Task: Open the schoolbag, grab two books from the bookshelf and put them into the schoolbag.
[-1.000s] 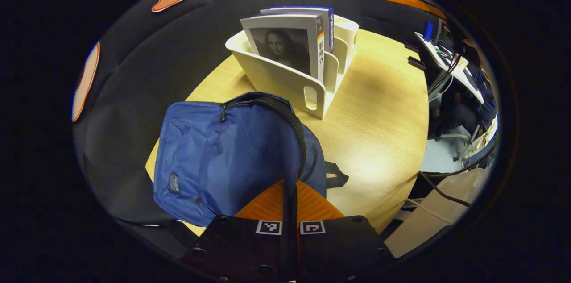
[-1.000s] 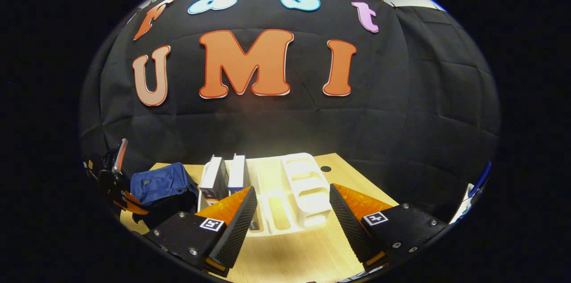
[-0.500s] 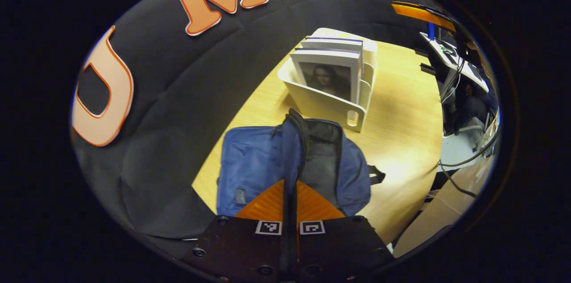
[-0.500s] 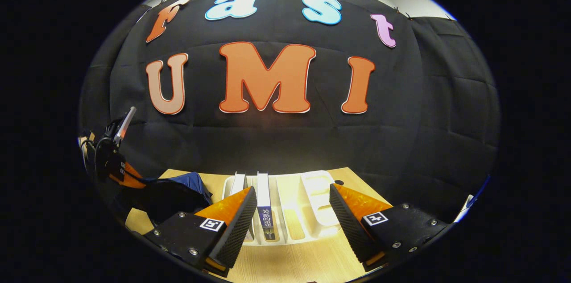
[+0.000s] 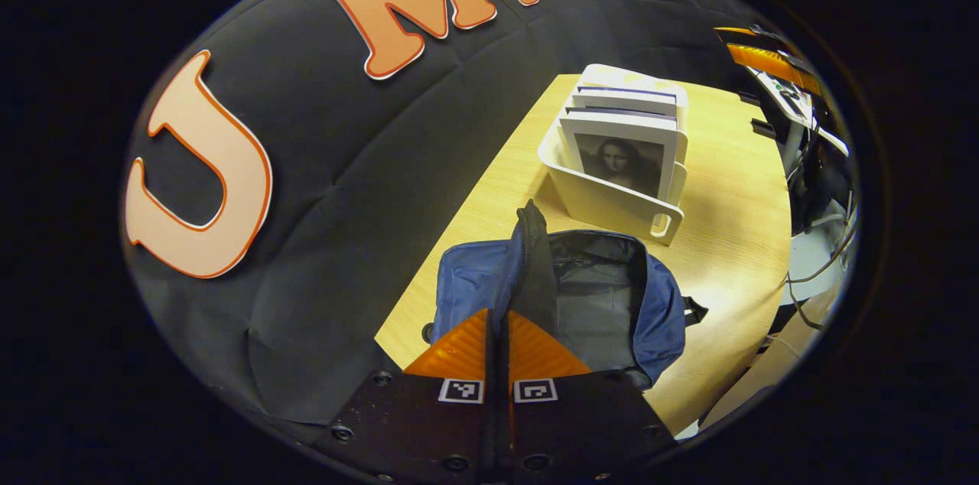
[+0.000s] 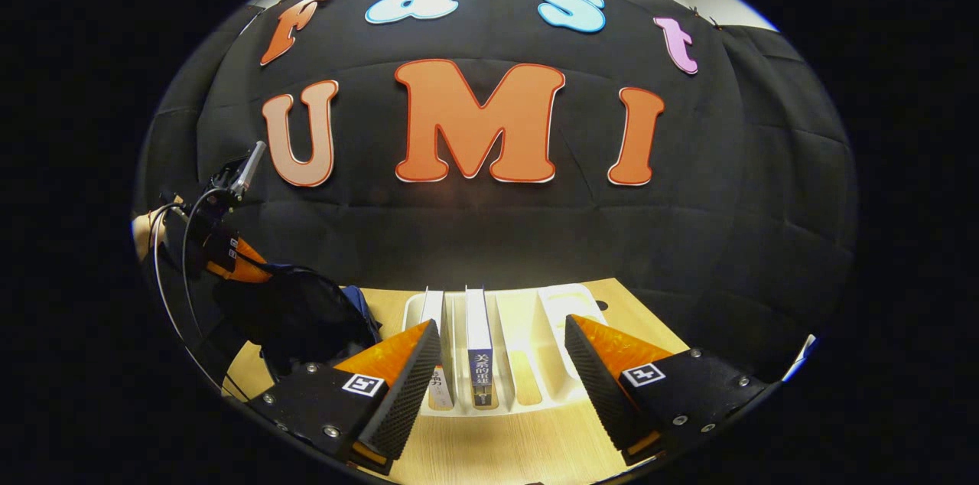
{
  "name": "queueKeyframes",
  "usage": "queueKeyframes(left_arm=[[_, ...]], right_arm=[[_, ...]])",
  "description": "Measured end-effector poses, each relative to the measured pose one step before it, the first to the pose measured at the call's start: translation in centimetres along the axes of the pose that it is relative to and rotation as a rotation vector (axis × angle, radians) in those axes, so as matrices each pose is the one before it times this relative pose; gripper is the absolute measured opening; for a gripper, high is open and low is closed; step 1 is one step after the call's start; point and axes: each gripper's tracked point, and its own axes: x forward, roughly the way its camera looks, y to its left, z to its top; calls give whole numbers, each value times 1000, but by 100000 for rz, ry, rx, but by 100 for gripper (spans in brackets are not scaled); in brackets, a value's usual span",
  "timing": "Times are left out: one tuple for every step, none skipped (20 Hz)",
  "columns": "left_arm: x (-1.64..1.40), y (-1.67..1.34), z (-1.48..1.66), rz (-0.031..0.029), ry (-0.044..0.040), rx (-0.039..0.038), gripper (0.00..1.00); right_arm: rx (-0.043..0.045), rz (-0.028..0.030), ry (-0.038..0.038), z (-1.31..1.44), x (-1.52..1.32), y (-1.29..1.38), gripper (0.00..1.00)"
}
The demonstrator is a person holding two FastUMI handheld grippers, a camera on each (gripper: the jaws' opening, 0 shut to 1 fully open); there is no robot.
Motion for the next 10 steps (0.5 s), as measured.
queueKeyframes(left_arm=[[174,-21,-95,-624,-206,-97,0],[96,-108,-5,-1044,-320,122,0],[162,-136,-137,-928,-467,-16,1],[123,-21,-31,-591,-435,-271,1],[163,-35,-238,-709,-475,-369,0],[124,-30,-88,-460,-557,-403,0],[131,12,-71,-649,-901,-364,0],[51,-41,-123,-898,-924,-542,0],[181,-78,-139,-861,-916,-1018,0],[194,58,-121,-809,-783,-1369,0]], right_arm=[[-44,482,1167,6,290,228,97],[-219,489,1292,97,343,347,97],[-178,512,1488,72,381,323,97],[-283,1145,1913,117,471,503,97],[-606,1505,2068,83,592,682,97],[-1072,1377,2432,205,734,745,97],[-1692,896,3500,30,709,557,97],[-1650,843,3453,72,900,641,97],[-1209,1338,3328,106,936,700,97],[-545,1663,3654,-15,991,755,97]])
